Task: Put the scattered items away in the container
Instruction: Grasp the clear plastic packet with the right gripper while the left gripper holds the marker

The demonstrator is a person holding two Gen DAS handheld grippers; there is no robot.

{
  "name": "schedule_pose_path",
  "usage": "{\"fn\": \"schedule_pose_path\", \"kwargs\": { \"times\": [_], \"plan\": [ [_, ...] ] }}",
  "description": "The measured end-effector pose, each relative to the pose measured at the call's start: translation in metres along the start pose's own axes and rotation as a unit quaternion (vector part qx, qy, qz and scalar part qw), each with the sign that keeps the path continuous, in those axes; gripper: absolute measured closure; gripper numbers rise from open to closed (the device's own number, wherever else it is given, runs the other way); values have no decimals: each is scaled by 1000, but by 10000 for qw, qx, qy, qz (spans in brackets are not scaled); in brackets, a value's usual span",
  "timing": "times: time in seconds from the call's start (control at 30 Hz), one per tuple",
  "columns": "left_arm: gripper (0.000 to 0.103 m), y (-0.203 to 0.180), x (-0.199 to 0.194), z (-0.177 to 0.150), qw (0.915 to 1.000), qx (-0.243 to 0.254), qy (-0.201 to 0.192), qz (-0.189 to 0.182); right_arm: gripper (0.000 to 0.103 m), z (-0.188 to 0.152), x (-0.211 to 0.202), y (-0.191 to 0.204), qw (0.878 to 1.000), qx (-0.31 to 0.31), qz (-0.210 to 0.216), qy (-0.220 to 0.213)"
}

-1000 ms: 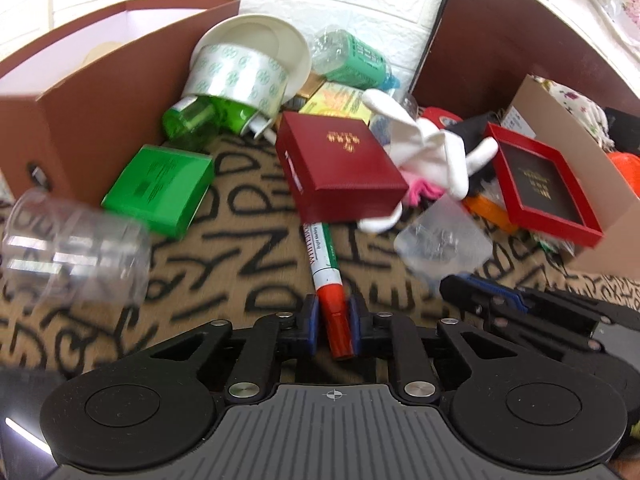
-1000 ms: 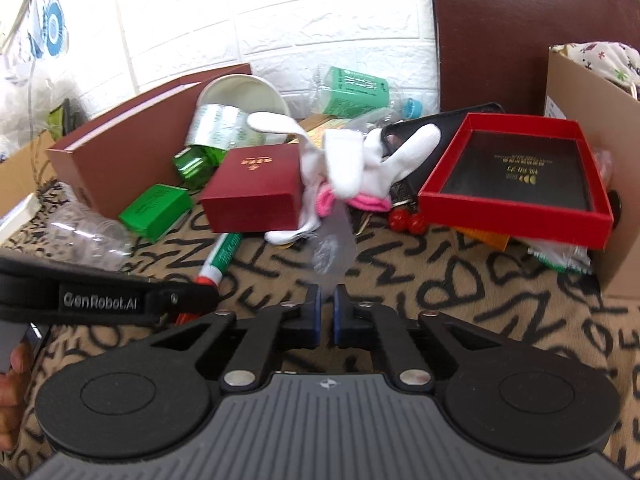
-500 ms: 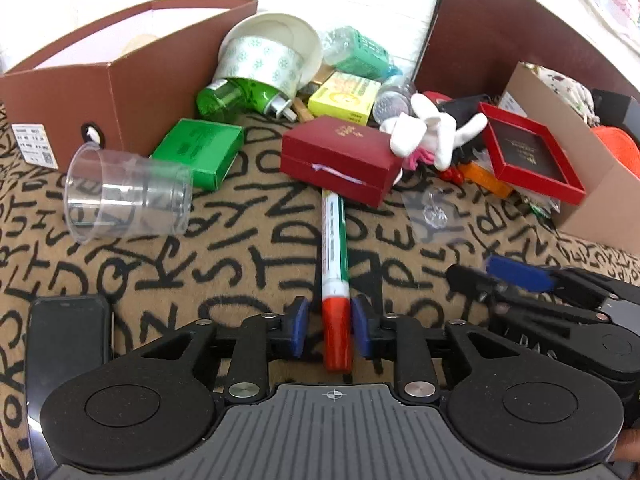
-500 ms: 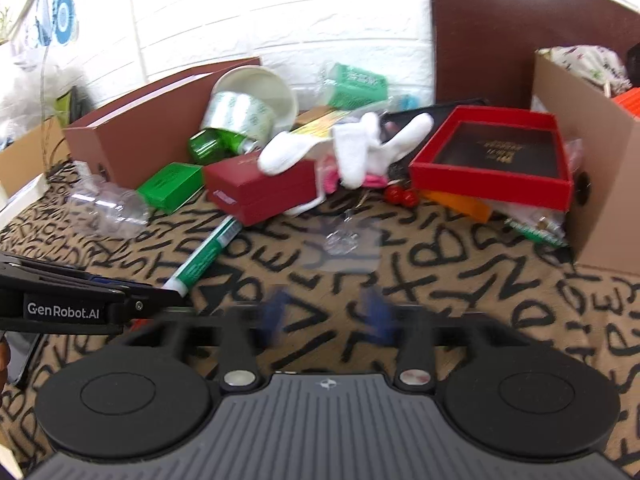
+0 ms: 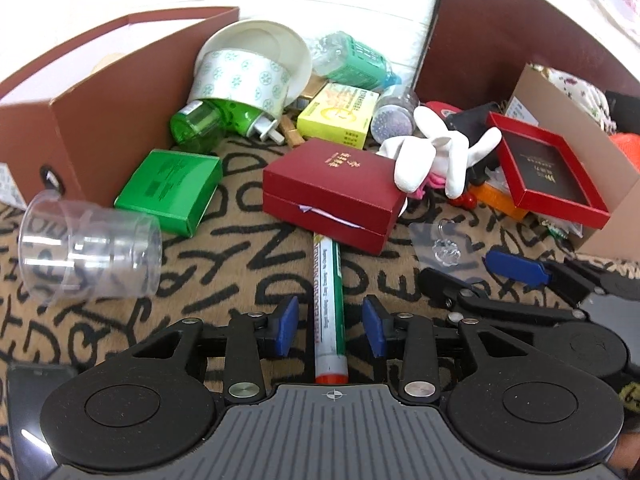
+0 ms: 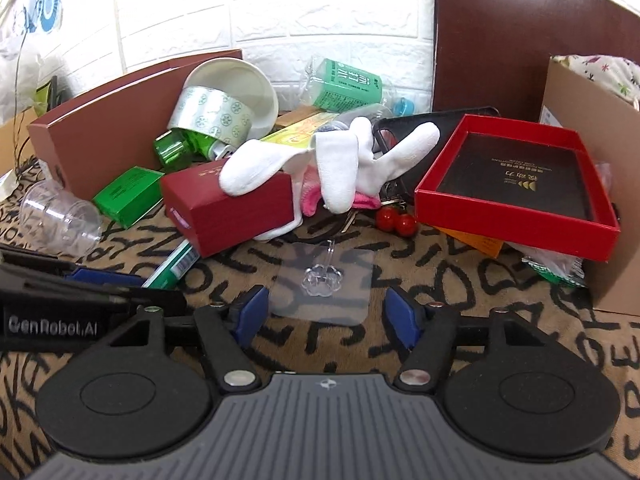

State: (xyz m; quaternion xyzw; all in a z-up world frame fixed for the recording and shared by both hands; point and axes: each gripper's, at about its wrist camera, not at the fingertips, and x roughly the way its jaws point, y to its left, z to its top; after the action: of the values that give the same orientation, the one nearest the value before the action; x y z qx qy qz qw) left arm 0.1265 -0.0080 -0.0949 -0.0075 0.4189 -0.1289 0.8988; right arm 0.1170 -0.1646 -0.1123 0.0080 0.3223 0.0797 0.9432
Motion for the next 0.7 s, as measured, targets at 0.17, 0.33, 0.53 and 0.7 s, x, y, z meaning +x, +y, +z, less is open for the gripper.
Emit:
{"fn": "schedule_pose_path", "kwargs": {
  "times": [0.17,0.33,0.53,0.7],
  "plan": [
    [90,3,5,5,10000,-11,53,-2,42,5,7,2,10000,-64,-21,-27],
    [83,3,6,4,10000,-38,-10,-13,40,7,9,5,9999,-137,-55,1],
    [91,0,2,3,10000,41,64,-43,44,7,4,3,9999,-144,14,91],
    [91,0,-13,-6,9997,31,130,-187,50,3,-11,4,9999,-83,112,92]
  ]
}}
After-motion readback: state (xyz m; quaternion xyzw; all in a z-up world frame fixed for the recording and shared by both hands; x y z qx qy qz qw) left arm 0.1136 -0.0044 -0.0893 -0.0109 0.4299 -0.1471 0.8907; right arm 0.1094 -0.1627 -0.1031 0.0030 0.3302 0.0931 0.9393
